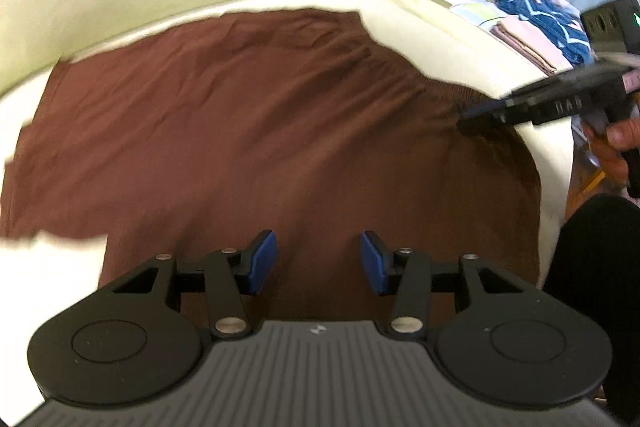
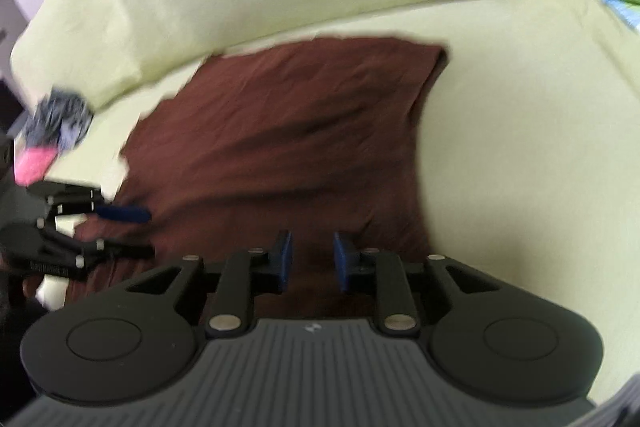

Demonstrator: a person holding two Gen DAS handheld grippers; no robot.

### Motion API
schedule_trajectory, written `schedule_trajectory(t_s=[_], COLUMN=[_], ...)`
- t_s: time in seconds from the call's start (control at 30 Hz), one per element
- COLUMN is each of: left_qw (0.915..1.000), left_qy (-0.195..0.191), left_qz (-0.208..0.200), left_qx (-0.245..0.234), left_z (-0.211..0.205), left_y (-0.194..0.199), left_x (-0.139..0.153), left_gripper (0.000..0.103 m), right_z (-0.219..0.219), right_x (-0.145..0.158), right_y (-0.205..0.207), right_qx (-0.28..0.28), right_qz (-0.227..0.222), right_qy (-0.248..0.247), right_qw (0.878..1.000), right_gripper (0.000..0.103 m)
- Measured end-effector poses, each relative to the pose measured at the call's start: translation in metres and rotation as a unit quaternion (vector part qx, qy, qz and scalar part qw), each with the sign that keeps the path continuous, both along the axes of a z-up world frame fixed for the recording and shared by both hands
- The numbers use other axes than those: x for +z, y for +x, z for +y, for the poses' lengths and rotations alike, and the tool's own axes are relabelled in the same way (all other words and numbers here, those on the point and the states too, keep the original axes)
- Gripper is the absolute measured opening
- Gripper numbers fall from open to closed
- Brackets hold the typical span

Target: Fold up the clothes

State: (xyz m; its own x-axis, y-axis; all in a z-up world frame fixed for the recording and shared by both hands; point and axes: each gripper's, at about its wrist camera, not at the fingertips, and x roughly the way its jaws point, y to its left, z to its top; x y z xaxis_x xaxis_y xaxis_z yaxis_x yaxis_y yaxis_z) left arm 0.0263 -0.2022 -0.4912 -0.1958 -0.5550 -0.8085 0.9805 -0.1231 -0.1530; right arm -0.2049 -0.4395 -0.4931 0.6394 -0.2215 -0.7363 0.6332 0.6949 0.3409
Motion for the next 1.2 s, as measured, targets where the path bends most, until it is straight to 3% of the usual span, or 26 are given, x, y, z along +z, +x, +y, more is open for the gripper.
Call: schedule_trajectory(t_s=[0.2,0.57,0.77,0.97,1.2], left_qw=[0.9985,0.9886,0.9871,0.9860,0.9911], left_qy=[0.031,0.016,0.008,0.008,-0.009], left_qz=[-0.010,-0.028,-0.025,-0.014,-0.024], left_qx=[0.045,0.147,0.158,0.166,0.131], left_z=[0.036,0.114,0.148,0.186,0.210], left_y=[0.011,0.004,-0.004,0.001,-0.004], left_x=[0.002,0.032,0.039,0.028,0.019], left_gripper=[0.052,0.055,0.056,0.059,0.059], right_z=[0.022,0.058,0.078,0.108,0.160], right_x=[0.001,0.030,0.044,0.076,0.104], right_y=[0.000,-0.009,-0.023,-0.040,-0.038], right_qx=[0.000,0.027,0.005,-0.032,-0.050], right_qz=[0.047,0.016,-0.001,-0.013,0.023], right_qy=[0.004,-0.001,0.005,-0.023,-0.063], right_qw=[0.999,0.999,1.000,0.999,0.997], right_gripper=[0.023,0.031,0.032,0.039,0.046])
